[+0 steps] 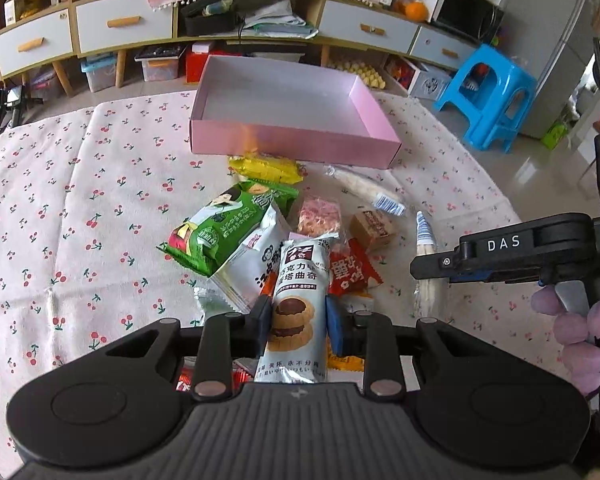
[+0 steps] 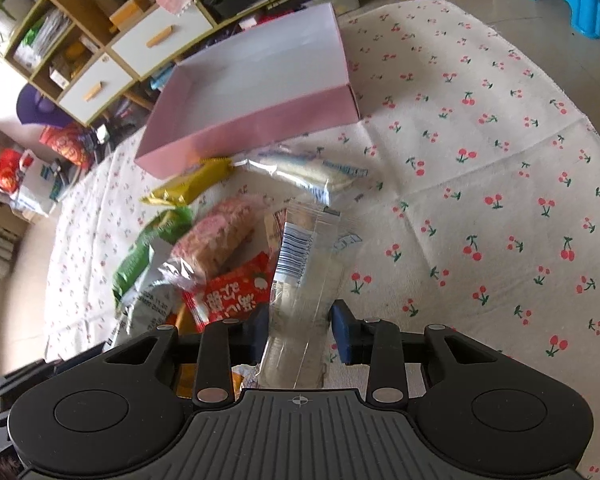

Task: Organize snacks
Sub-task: 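Carry both snacks into the pink box and open both tools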

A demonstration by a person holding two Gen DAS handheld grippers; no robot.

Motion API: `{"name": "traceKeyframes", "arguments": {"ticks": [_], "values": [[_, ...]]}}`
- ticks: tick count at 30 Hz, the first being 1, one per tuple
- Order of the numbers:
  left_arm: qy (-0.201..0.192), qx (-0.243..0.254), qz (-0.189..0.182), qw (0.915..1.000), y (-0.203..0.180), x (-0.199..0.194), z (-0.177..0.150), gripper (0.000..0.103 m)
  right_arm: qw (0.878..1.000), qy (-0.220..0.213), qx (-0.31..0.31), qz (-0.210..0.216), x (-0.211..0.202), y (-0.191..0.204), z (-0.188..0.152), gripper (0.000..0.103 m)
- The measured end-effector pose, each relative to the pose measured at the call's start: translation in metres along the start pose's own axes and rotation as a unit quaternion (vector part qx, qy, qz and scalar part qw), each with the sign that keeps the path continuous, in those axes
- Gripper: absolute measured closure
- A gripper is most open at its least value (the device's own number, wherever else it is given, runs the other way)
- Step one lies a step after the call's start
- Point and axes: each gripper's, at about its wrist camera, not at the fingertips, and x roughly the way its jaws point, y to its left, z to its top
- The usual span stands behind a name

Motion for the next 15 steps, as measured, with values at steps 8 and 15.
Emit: {"name": "traceKeyframes", "arguments": {"ticks": [8, 15], "values": [[-0.018, -0.022, -0.016, 0.9995, 0.005, -0.010, 0.008, 0.078, 0.999, -0.018, 0.021, 0.028, -0.019, -0.003, 0.010, 0.070], [-0.053, -0.052, -0.027, 0.9969, 0.008, -0.021, 0.028, 0.078, 0.996, -0.049, 0.051, 0.057, -0.037, -0.003, 0.027, 0.070]]}}
